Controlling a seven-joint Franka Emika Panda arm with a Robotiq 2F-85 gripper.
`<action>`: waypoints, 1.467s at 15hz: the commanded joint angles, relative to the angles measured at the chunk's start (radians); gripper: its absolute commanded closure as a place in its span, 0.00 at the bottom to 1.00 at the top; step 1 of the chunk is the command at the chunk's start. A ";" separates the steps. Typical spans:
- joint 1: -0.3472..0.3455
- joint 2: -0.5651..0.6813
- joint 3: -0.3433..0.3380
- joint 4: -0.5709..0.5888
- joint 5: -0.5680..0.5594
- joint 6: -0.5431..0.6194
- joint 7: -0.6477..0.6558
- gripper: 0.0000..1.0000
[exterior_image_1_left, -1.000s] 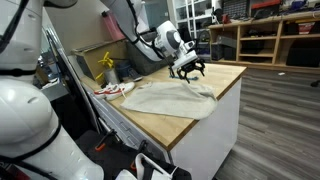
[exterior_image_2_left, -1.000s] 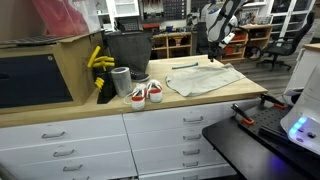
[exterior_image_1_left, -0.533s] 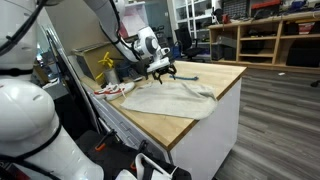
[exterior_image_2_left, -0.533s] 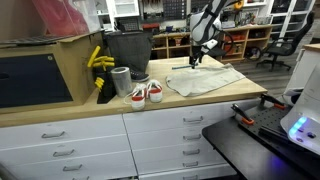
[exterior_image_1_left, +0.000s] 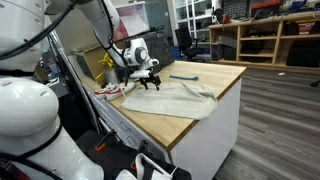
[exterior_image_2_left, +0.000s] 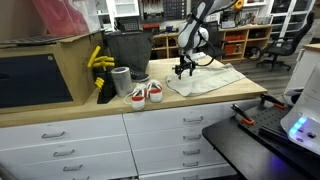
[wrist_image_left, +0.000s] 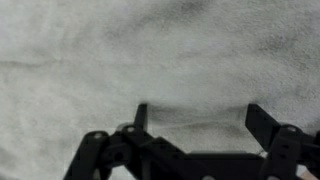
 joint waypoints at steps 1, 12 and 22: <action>0.023 0.036 -0.006 0.070 0.067 -0.019 0.092 0.00; 0.030 0.142 0.012 0.229 0.182 -0.050 0.138 0.00; 0.015 0.171 0.033 0.341 0.244 -0.106 0.132 0.00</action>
